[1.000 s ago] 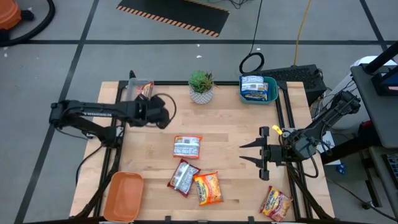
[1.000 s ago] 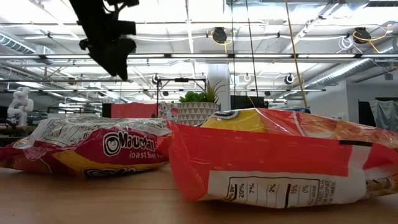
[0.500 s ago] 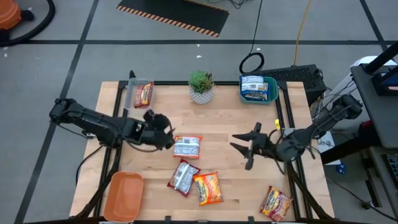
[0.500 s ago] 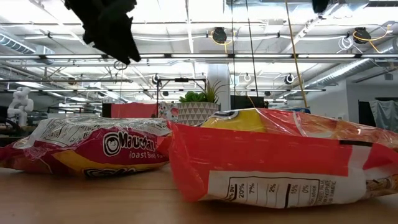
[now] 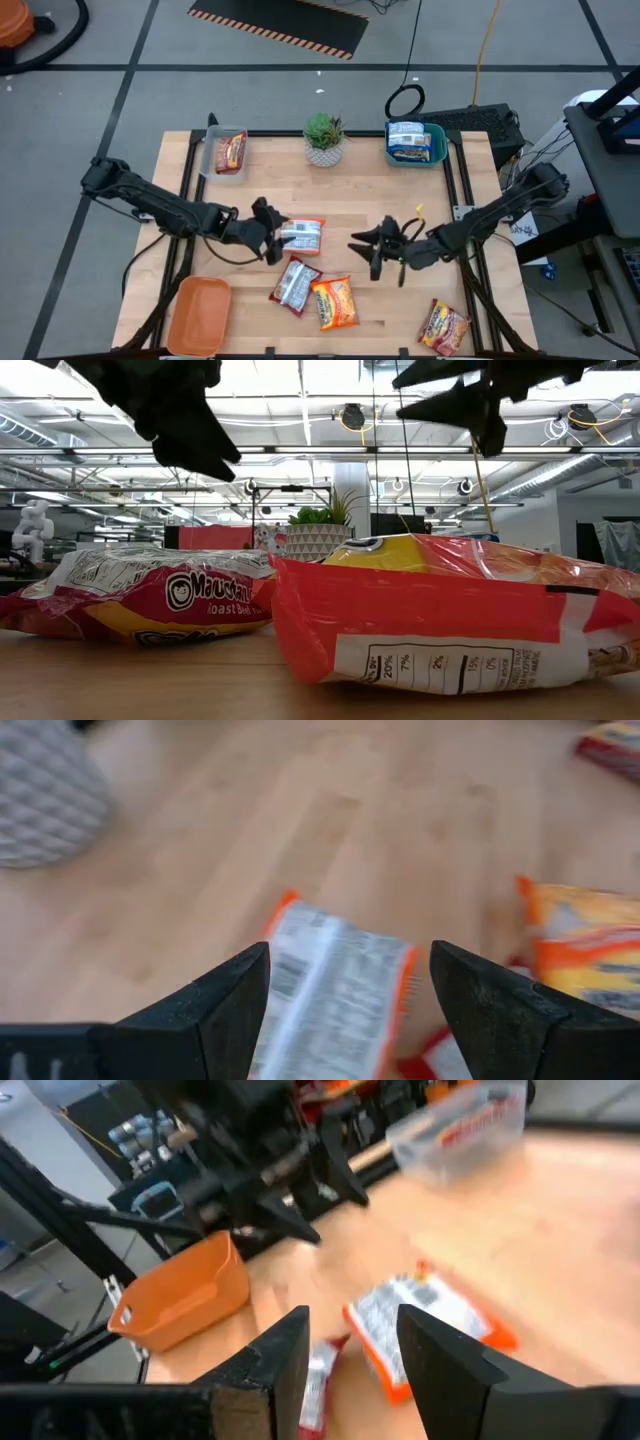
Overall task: Sort Maruchan noodles
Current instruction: Put the left red noodle pack into the transparent bin
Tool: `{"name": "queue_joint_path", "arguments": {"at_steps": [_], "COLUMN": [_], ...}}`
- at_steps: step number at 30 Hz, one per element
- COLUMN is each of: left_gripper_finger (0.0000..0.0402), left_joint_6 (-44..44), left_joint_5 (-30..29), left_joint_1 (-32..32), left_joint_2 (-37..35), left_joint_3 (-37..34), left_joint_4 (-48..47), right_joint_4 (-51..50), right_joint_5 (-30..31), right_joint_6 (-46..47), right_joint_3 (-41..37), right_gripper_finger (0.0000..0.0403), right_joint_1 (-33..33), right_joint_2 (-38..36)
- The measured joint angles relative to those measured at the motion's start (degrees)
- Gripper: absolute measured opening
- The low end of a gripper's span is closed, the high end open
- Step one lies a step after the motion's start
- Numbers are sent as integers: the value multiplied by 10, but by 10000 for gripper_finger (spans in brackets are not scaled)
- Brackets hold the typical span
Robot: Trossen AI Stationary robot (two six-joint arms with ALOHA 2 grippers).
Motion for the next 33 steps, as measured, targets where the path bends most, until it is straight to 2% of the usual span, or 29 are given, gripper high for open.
{"name": "queue_joint_path", "arguments": {"at_steps": [5,11,18,24,33], "left_gripper_finger": [278,278,278,278,278], "left_joint_6": [-29,-83,-114,-151,-206], "left_joint_5": [79,95,47,27,8], "left_joint_1": [-19,-70,-155,-214,-286], "left_joint_2": [0,2,29,59,137], "left_joint_3": [7,7,4,4,4], "left_joint_4": [-2,-18,-17,-11,-10], "right_joint_4": [-2,-28,-148,-160,-160], "right_joint_5": [-40,-40,-91,-103,-83], "right_joint_6": [53,48,88,92,147], "right_joint_3": [38,144,274,314,348], "right_gripper_finger": [146,146,146,146,146], "right_joint_1": [0,1,0,0,12], "right_joint_2": [60,140,236,287,331]}}
